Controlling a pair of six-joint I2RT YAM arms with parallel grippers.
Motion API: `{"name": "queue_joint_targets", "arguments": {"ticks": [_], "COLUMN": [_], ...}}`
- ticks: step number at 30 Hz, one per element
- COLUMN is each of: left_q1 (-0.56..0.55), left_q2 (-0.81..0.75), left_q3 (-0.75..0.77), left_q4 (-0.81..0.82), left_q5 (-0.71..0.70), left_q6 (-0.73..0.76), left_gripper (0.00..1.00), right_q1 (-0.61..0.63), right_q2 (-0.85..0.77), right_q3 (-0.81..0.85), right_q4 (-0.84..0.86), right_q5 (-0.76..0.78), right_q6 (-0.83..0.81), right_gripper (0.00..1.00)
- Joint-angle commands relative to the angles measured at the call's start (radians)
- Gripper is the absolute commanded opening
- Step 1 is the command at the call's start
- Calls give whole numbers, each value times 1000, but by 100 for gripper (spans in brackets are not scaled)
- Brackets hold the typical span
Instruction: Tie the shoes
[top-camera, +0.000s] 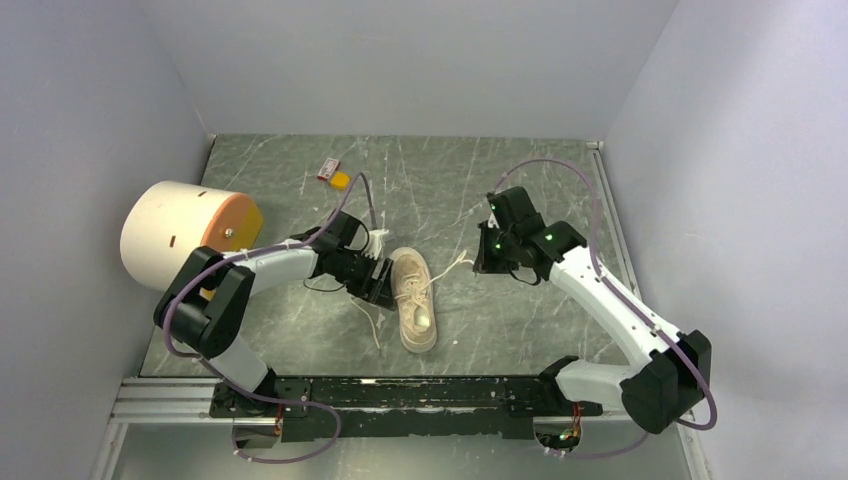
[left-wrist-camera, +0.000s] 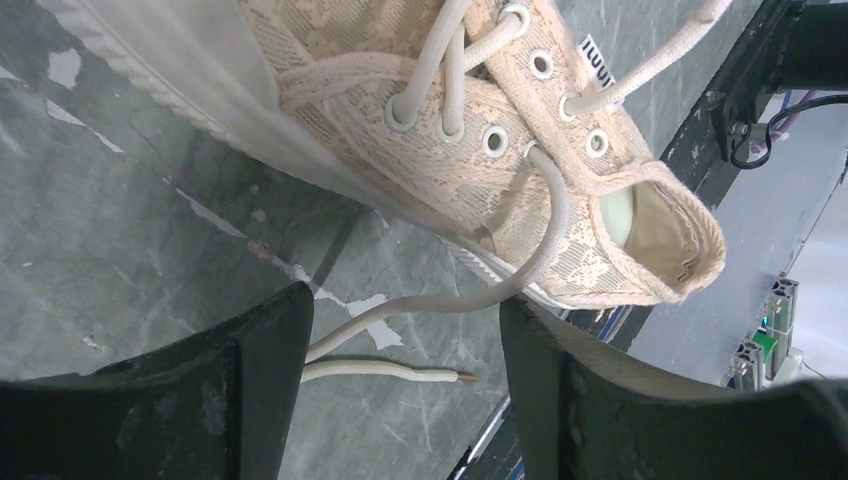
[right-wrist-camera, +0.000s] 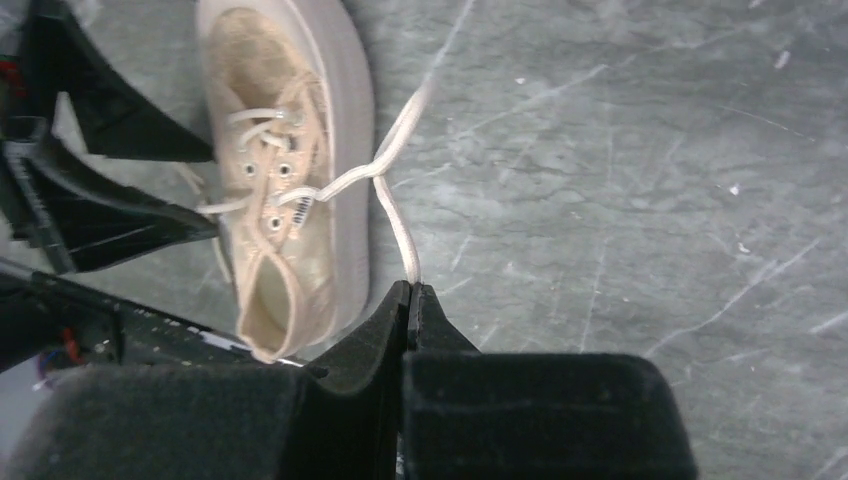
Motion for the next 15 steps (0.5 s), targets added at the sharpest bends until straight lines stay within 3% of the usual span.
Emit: {"name": "queue_joint_targets", "arguments": {"ticks": [1, 3, 6, 9, 12, 15], "left_q1": [-11, -11, -10, -11, -11, -13], "left_q2": [-1, 26, 20, -38, -84, -110], "left_q3": [-27, -19, 17, 51, 99, 143], "left_q4": [78, 59, 0, -56, -98, -99], "left_q5": [29, 16, -19, -62, -71, -60], "left_q6": [-20, 1, 20, 26, 11, -23], "left_gripper": [73, 62, 33, 25, 9, 5], "right_q1": [-5, -6, -8, -16, -33, -38], "right_q2": [24, 27, 31, 40, 84, 158], "right_q3": [112, 154, 170, 149, 126, 77], "right_q4": [-72, -102, -130, -188, -319, -451], "right_q5": [-77, -58, -41, -5, 54, 90], "right_q6": [-46, -54, -70, -59, -10, 26], "right_gripper": [0, 0, 0, 0, 0, 0]}}
